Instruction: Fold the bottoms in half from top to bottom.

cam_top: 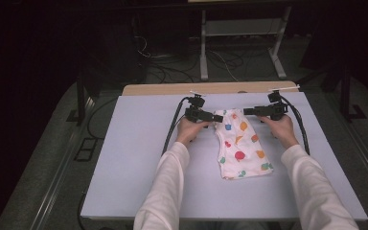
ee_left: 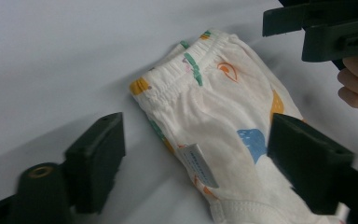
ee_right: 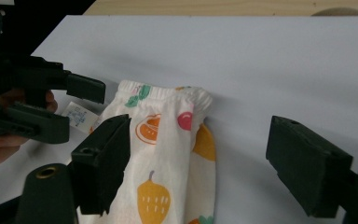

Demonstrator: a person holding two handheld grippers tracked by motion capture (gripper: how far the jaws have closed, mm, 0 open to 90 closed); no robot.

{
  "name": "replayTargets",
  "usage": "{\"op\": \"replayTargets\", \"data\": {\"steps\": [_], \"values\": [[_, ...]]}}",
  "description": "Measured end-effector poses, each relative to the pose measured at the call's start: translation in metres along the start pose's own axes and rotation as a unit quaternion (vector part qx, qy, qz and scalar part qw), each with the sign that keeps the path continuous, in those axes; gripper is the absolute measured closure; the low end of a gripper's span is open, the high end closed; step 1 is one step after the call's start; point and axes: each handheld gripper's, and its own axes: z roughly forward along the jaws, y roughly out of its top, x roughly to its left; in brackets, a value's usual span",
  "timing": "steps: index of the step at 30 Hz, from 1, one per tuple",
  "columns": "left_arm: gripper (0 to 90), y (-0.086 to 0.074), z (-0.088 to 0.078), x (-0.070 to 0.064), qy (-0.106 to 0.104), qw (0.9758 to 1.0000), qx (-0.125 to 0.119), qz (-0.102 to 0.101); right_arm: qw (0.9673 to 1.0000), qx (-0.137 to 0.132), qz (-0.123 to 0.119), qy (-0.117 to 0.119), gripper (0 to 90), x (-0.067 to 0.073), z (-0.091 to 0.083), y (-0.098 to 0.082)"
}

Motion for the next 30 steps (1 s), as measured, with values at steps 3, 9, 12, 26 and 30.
{"op": "replayTargets", "data": {"steps": [3,9,12,26,30], "values": [[33.7,-0.002,0.002,0.003,-0.005,1.0000,0.005,-0.004,0.9999,0.005,0.010,0.006,23.1,-0.002,0.003,-0.002],[44.3,-0.005,0.007,0.004,-0.012,0.9998,0.012,-0.010,0.9997,0.009,0.017,0.014,31.1,-0.004,0.007,-0.006],[48.2,-0.005,0.010,0.002,-0.004,0.9999,0.016,-0.003,0.9997,0.017,0.013,0.011,36.8,-0.003,0.010,-0.007],[61.6,-0.007,0.016,0.000,0.004,0.9999,0.015,-0.006,0.9988,0.048,-0.002,-0.008,57.1,0.000,0.021,-0.011],[66.3,-0.007,0.015,0.002,0.002,0.9999,0.013,-0.010,0.9984,0.055,-0.011,-0.014,59.3,0.001,0.026,-0.012]]}}
